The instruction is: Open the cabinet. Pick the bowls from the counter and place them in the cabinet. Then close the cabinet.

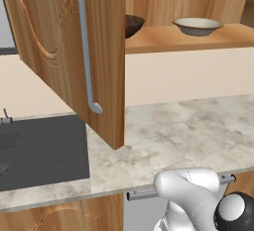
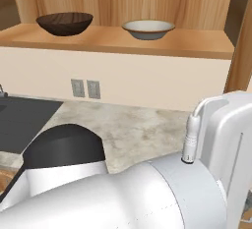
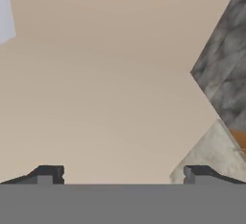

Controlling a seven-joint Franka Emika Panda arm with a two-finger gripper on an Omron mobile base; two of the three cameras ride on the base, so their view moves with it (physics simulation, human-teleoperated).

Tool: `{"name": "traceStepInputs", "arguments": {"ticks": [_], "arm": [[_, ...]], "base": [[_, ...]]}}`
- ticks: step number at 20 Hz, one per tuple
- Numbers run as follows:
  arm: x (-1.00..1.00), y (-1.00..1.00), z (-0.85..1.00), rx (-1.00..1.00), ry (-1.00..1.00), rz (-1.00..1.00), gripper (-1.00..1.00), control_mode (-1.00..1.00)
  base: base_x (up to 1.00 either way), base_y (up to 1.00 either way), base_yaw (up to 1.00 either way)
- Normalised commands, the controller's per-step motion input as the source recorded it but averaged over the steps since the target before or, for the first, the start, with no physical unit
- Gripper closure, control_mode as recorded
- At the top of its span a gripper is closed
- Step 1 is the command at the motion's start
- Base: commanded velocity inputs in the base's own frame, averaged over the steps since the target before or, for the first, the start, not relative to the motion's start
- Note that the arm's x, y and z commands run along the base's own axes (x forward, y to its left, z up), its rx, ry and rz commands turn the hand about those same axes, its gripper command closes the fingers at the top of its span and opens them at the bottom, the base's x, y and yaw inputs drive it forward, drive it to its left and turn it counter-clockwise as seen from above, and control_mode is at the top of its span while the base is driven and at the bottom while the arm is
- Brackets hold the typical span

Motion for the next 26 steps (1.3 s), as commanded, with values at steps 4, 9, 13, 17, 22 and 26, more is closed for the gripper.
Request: {"name": "traceStepInputs", "arguments": {"ticks": [4,9,13,17,22,26], "arm": [[0.37,-0.20,-0.01,0.00,0.03,0.00,-1.00,-1.00],[0.57,0.03,-0.15,0.00,-0.02,0.05,-1.00,-1.00],[0.67,0.00,-0.13,0.00,-0.07,0.16,-1.00,-1.00],[0.61,0.05,-0.18,0.00,-0.07,0.17,-1.00,-1.00],[0.42,0.65,-0.36,0.00,-0.14,0.15,-1.00,-1.00],[0.74,0.95,-0.22,-0.01,-0.05,0.12,-1.00,-1.00]], "base": [[0.00,0.00,0.00],[0.00,0.00,0.00],[0.00,0.00,0.00],[0.00,0.00,0.00],[0.00,0.00,0.00],[0.00,0.00,0.00]]}}
